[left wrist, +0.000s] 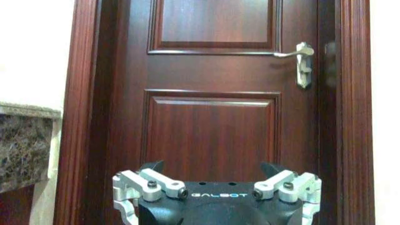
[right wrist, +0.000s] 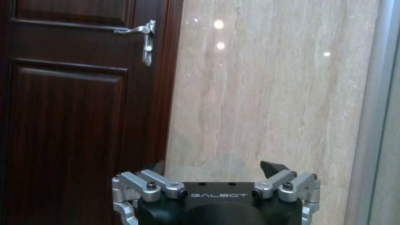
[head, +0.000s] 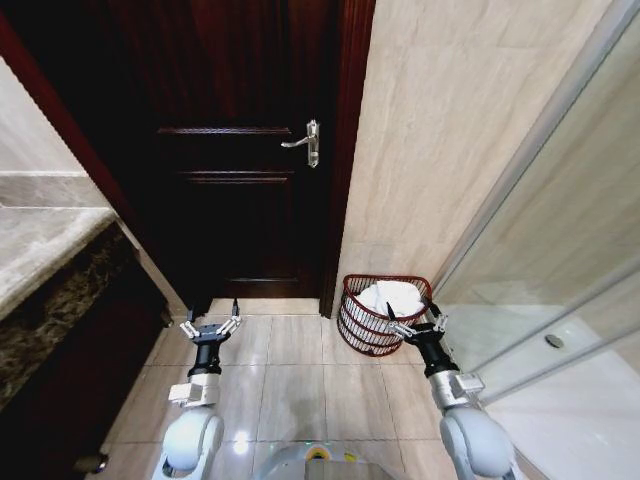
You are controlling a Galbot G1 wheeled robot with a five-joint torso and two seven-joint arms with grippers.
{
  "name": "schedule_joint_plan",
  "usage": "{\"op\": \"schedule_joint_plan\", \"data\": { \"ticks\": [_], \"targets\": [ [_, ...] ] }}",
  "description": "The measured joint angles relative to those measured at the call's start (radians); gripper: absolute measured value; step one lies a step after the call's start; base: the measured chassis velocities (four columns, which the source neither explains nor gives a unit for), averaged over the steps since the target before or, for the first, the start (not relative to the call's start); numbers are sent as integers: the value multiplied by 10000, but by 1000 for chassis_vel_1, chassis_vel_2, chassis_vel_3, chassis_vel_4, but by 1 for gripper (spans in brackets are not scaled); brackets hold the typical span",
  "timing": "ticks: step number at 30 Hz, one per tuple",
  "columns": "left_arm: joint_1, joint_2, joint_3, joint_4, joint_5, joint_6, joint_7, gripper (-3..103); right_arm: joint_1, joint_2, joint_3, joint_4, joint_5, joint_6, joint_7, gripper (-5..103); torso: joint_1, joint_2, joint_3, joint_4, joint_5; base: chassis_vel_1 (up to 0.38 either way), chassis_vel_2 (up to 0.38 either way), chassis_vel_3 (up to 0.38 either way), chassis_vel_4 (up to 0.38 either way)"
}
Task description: Discard the used towel into the hamper.
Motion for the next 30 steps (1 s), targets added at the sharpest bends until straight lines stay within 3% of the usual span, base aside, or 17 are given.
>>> {"op": "schedule_joint_plan", "data": {
  "ticks": [6, 14, 30],
  "targets": [
    [-3, -32, -95, -355, 123, 437, -25, 100, -12, 172, 4, 436, 236, -752, 76, 100, 139, 314, 174, -1, 0, 0, 0, 0, 0],
    [65, -140, -103, -600, 209, 529, -58, 100, -199, 531, -293, 859, 321, -1406, 249, 100, 308, 685, 373, -1, 0, 0, 0, 0, 0],
    [54, -349, -35, -739, 468, 551, -97, 100, -229, 537, -84, 791, 326, -1227, 168, 100, 617, 1383, 765, -1, 0, 0, 0, 0, 0]
  ]
}}
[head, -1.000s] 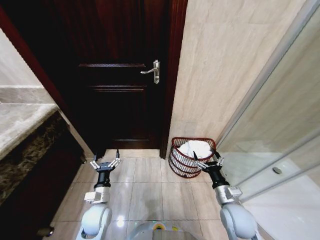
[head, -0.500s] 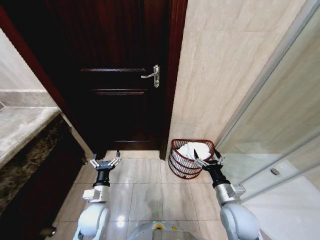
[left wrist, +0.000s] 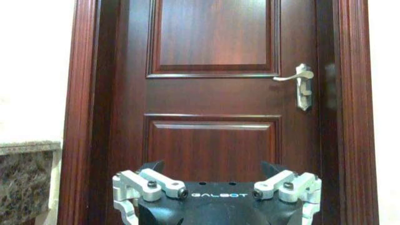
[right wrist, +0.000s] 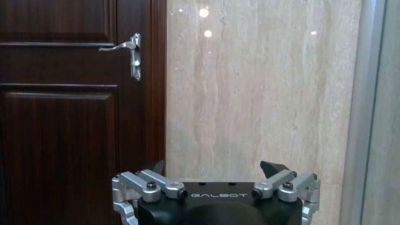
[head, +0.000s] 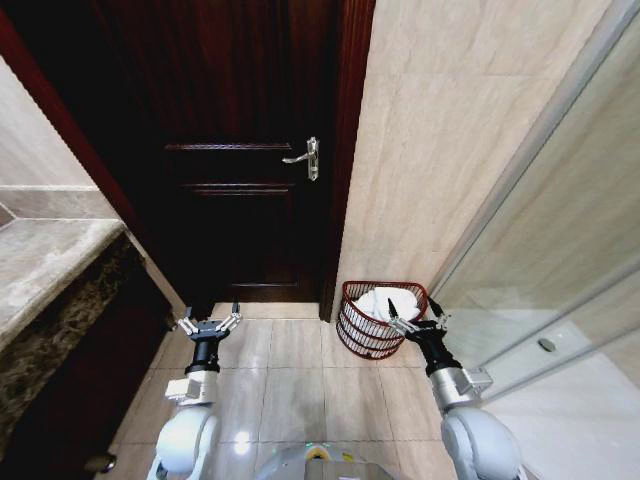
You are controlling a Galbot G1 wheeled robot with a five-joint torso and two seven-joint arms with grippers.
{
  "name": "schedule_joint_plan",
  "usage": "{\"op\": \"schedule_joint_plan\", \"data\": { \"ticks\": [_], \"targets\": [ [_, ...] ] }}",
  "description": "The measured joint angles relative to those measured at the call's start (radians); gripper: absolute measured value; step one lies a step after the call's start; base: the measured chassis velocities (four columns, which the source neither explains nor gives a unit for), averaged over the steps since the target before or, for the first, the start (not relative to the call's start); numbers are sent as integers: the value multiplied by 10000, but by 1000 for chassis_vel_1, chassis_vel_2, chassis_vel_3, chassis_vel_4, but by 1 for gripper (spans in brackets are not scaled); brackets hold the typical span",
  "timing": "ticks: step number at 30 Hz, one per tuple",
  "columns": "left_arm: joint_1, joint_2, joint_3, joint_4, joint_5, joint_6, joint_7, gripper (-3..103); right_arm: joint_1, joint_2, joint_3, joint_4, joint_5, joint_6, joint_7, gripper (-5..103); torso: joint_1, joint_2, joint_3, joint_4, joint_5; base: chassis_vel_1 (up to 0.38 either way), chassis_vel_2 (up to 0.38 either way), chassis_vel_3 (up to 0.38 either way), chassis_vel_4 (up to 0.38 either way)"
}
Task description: Discard the used towel into the hamper.
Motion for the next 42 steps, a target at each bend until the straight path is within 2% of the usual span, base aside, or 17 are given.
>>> {"op": "schedule_joint_plan", "data": {
  "ticks": [28, 42],
  "targets": [
    [79, -18, -80, -159, -30, -78, 26, 100, 19, -140, 45, 105, 6, 45, -88, 100, 566, 1259, 694, 0, 0, 0, 0, 0, 0],
    [75, 18, -62, -314, -21, 80, 61, 100, 32, -200, 244, 219, 83, -16, -112, 100, 868, 1932, 1065, 0, 0, 0, 0, 0, 0]
  ]
}}
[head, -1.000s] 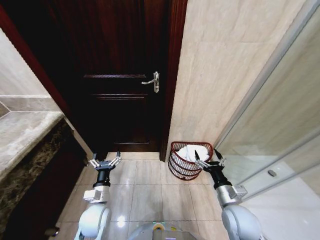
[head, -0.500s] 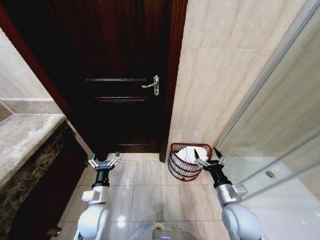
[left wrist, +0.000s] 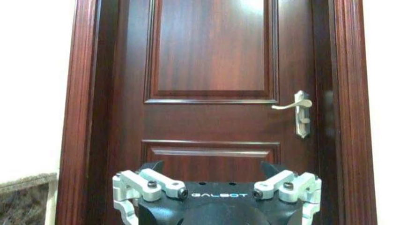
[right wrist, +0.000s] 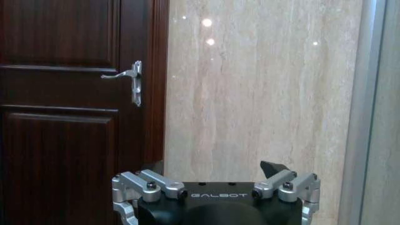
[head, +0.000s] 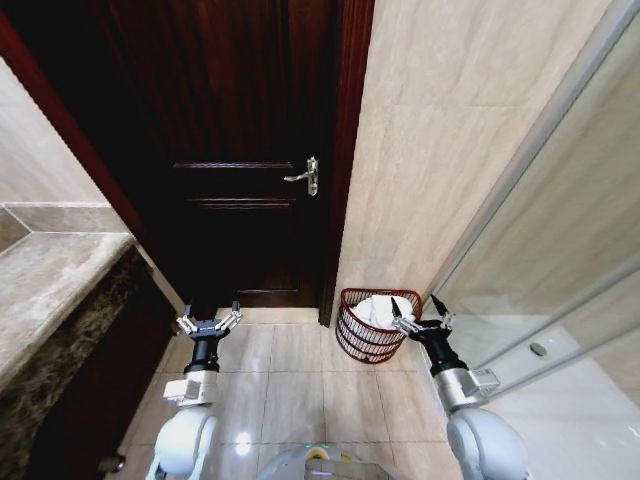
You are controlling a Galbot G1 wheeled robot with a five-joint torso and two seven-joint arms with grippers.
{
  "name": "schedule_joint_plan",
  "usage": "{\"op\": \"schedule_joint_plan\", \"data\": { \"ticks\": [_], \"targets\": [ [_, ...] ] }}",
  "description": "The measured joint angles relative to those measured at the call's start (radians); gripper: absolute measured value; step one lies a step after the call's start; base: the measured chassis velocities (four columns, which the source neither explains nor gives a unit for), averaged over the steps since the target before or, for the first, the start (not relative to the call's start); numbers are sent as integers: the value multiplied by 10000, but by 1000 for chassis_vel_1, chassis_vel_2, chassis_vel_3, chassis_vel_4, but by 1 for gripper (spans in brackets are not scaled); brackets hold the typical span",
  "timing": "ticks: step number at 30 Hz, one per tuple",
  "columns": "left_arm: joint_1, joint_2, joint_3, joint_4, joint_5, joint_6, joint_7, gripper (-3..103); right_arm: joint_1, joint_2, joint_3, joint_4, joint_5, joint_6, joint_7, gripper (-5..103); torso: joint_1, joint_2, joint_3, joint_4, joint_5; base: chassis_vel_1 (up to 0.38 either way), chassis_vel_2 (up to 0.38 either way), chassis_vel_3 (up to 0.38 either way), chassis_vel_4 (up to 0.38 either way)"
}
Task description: Discard the used towel into the hamper.
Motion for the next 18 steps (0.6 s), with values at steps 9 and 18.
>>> {"op": "schedule_joint_plan", "data": {
  "ticks": [9, 18],
  "targets": [
    [8, -22, -2, -43, 19, 16, 10, 100, 42, -68, 53, -1, 58, -28, -10, 100, 207, 450, 245, 0, 1, 0, 0, 0, 0],
    [44, -17, 0, -43, 45, 84, 9, 100, 56, -128, 131, -45, 137, -52, -21, 100, 418, 917, 499, 0, 0, 0, 0, 0, 0]
  ]
}}
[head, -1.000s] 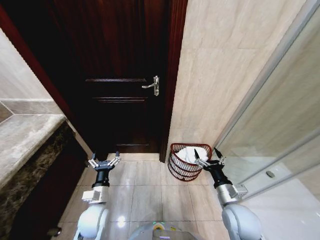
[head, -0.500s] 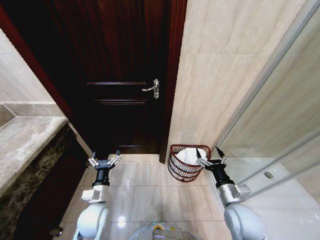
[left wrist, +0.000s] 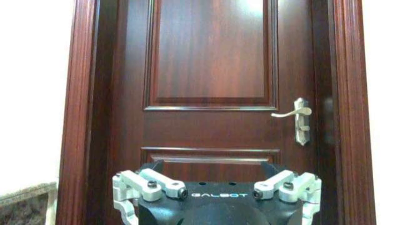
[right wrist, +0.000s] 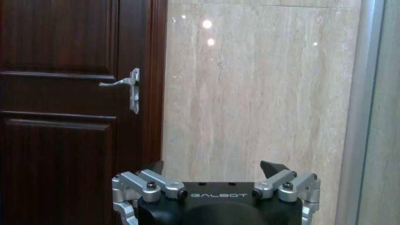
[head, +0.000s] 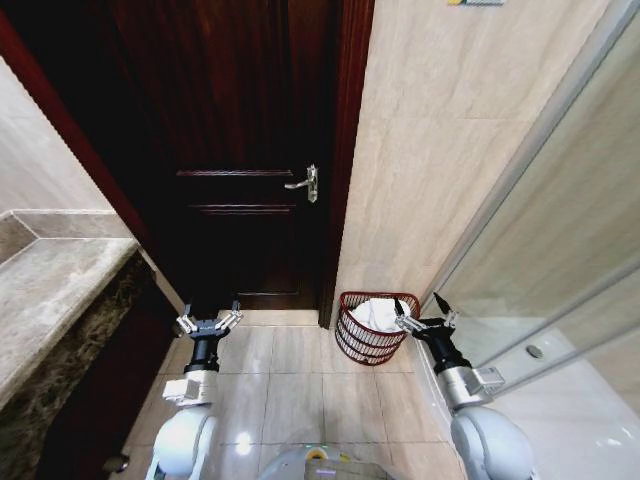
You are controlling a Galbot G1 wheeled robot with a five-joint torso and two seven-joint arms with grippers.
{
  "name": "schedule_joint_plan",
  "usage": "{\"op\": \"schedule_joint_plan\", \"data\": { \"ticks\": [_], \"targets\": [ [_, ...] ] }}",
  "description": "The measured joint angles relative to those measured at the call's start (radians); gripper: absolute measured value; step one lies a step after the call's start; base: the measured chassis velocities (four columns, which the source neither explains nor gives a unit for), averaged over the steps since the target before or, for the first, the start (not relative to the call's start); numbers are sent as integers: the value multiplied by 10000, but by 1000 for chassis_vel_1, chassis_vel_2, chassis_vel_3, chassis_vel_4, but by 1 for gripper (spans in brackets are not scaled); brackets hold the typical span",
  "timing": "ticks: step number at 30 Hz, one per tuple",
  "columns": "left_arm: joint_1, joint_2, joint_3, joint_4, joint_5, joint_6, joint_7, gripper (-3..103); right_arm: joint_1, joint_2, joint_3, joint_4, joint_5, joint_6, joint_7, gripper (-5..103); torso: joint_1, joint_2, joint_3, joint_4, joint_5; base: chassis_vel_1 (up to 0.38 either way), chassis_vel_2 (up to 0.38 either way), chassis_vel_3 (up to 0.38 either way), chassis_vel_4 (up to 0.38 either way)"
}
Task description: Discard the used towel into the hamper.
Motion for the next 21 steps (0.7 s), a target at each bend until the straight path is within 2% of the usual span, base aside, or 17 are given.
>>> {"op": "schedule_joint_plan", "data": {
  "ticks": [5, 7, 8, 10, 15, 21],
  "targets": [
    [-118, 91, -52, 32, -117, 339, -9, 100, 57, 19, 59, -52, 164, -150, -47, 100, 108, 238, 129, 0, 0, 0, 0, 0, 0],
    [-151, 130, -88, 23, -141, 509, -10, 100, 2, 17, 142, 81, 594, -809, -76, 100, 170, 373, 205, 0, 1, 0, 0, 0, 0],
    [-151, 130, -88, 23, -141, 509, -10, 100, 2, 17, 142, 81, 594, -809, -76, 100, 170, 373, 205, 0, 1, 0, 0, 0, 0],
    [-104, 132, -61, -62, -159, 627, -9, 100, -81, 7, 273, 307, 855, -1424, -238, 100, 234, 514, 280, -1, -2, 0, 0, 0, 0],
    [-67, 116, -11, -81, -151, 657, 2, 100, -27, 108, 268, 343, 778, -1480, -299, 100, 334, 734, 396, -1, -1, 0, 0, 0, 0],
    [-92, 243, -45, -91, -260, 674, 20, 100, 202, 287, 134, 12, -71, -795, -320, 100, 487, 1046, 560, 0, 0, 0, 0, 0, 0]
  ]
}}
